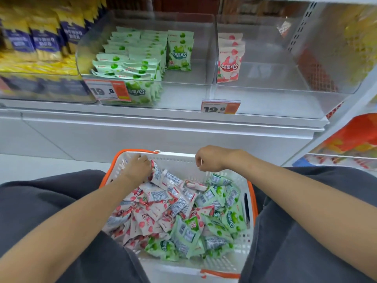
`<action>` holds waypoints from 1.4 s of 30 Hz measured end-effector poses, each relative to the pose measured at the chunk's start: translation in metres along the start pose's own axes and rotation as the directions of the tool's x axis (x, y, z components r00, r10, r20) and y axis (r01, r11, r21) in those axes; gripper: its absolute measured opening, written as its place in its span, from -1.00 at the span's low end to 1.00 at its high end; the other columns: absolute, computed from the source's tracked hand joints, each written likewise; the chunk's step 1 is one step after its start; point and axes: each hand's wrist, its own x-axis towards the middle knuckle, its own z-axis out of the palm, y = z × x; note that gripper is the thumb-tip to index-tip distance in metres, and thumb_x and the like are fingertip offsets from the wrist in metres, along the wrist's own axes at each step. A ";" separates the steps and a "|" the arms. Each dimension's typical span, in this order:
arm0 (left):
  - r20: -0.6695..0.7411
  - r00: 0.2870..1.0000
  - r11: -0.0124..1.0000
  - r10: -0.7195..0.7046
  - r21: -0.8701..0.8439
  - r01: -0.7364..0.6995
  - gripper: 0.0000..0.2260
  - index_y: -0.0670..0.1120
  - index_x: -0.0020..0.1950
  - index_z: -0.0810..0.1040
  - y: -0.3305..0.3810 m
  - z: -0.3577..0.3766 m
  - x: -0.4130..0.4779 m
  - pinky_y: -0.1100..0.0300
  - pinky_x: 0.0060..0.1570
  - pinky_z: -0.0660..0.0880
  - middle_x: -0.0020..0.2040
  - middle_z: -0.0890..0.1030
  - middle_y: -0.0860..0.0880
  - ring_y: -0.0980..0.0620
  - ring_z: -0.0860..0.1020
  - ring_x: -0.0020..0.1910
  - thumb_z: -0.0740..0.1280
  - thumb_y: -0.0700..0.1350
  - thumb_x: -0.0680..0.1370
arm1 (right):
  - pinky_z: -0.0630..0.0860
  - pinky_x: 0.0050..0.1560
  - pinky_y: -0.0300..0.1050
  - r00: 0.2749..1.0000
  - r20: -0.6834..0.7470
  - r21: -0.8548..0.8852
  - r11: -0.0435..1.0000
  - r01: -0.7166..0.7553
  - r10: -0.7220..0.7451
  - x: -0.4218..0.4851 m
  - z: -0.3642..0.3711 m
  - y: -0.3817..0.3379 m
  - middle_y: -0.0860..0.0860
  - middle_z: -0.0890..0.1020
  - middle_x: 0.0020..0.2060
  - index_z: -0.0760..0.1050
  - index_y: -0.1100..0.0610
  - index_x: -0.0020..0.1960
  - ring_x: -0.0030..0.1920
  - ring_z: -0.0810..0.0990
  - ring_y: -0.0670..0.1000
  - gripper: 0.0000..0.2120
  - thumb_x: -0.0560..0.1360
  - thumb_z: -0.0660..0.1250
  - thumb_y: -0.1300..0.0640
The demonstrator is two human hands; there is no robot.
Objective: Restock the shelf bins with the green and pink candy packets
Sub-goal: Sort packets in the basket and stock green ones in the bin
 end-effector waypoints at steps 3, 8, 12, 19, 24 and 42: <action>-0.167 0.986 0.980 0.007 -0.194 -0.040 -0.90 0.06 -0.04 0.57 -0.002 -0.022 0.008 0.04 0.37 0.21 0.04 0.63 0.07 0.04 0.54 0.13 0.29 -0.12 0.55 | 0.50 0.12 0.09 1.000 -0.016 0.006 1.000 -0.027 0.027 0.005 -0.002 0.004 0.26 0.59 0.14 0.53 0.33 0.18 0.14 0.56 0.24 -0.73 0.55 0.24 0.22; -0.288 0.945 0.369 -0.158 -0.904 -0.213 -0.81 -0.10 -0.16 0.53 0.004 -0.084 0.006 0.14 -0.32 0.32 -0.27 0.56 -0.03 0.02 0.47 -0.31 0.37 -0.03 0.57 | 0.37 0.24 -0.09 0.997 -0.045 0.213 0.976 -0.056 0.067 0.005 -0.008 0.008 0.12 0.40 0.39 0.18 0.18 0.51 0.32 0.44 0.13 -0.34 0.52 0.39 0.11; -0.196 0.943 -0.156 -0.270 -0.957 -0.244 -0.85 -0.25 -0.06 0.62 0.008 -0.111 -0.003 0.20 -0.30 0.49 -0.23 0.65 -0.16 0.10 0.58 -0.33 0.43 -0.15 0.53 | 0.53 -0.05 -0.08 0.997 -0.018 0.579 0.814 -0.047 0.070 0.002 -0.011 0.014 0.11 0.61 0.02 0.45 0.26 0.27 0.00 0.60 0.13 -0.56 0.44 0.47 0.20; -0.042 0.901 -0.388 -0.431 -0.893 -0.227 -0.63 -0.31 0.02 0.60 0.015 -0.131 -0.009 0.32 -0.36 0.55 -0.12 0.68 -0.15 0.12 0.62 -0.32 0.39 0.03 0.55 | 0.54 0.22 0.12 0.987 -0.128 0.827 0.561 0.051 0.098 -0.017 -0.024 0.020 0.16 0.68 0.05 0.54 0.24 0.17 0.09 0.65 0.15 -0.71 0.46 0.45 0.24; -0.039 0.826 -0.455 -0.563 -0.819 -0.349 -0.66 -0.17 0.12 0.56 0.026 -0.149 -0.009 0.24 -0.19 0.61 -0.04 0.68 -0.04 0.09 0.67 -0.13 0.39 0.08 0.53 | 0.58 0.16 0.01 0.960 -0.237 0.885 0.441 0.151 0.147 -0.035 -0.032 0.023 0.19 0.67 0.06 0.52 0.30 0.19 0.04 0.67 0.14 -0.70 0.47 0.43 0.29; -0.326 0.560 0.040 -0.762 -0.887 -0.461 -0.50 -0.04 -0.42 0.27 -0.018 -0.266 0.014 0.09 -0.37 0.22 -0.49 0.33 0.06 0.04 0.30 -0.45 0.16 0.23 0.61 | 0.60 -0.26 -0.19 0.640 -0.687 0.721 0.437 0.538 0.345 -0.063 -0.088 0.019 0.05 0.68 -0.15 0.56 0.17 0.03 -0.22 0.65 -0.03 -0.82 0.59 0.31 0.06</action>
